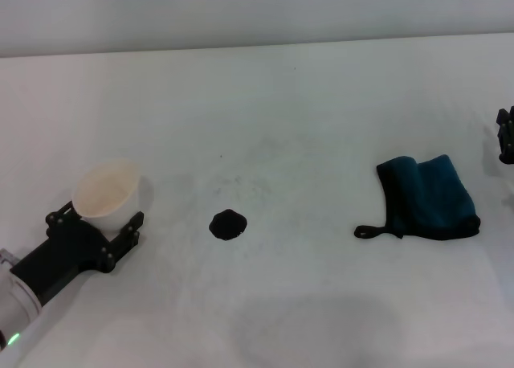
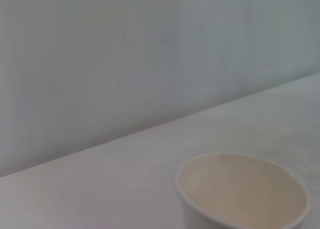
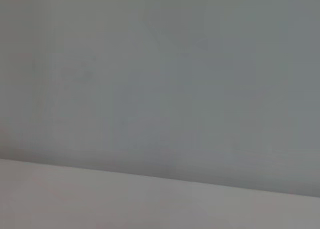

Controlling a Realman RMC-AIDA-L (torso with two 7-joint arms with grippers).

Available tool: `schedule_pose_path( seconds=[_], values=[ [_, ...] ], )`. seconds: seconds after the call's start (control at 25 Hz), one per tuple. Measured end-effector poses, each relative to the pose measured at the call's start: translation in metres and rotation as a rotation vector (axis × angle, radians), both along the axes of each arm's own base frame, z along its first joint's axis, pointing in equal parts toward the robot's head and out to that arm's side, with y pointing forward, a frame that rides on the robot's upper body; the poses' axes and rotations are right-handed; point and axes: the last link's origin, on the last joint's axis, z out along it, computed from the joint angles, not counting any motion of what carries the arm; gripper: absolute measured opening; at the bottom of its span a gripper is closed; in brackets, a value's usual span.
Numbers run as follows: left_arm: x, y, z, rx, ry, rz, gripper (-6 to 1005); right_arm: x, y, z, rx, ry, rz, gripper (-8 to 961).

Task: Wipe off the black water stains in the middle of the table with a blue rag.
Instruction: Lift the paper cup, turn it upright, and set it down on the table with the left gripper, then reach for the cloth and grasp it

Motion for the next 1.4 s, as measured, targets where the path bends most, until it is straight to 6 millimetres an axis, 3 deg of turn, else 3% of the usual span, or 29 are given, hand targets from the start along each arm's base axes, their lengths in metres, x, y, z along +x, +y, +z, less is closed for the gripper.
schedule_pose_path(
  seconds=[0.36, 1.24, 1.4],
  values=[
    [0.001, 0.000, -0.005, 0.008, 0.019, 0.004, 650, 0.000, 0.000, 0.000, -0.001, 0.001, -0.001, 155],
    [0.003, -0.009, -0.003, 0.058, 0.007, -0.026, 878, 0.000, 0.000, 0.001, 0.002, -0.004, 0.002, 155],
    [0.003, -0.013, 0.000, 0.075, -0.012, -0.027, 878, 0.000, 0.000, 0.001, 0.002, -0.004, 0.001, 155]
  ],
)
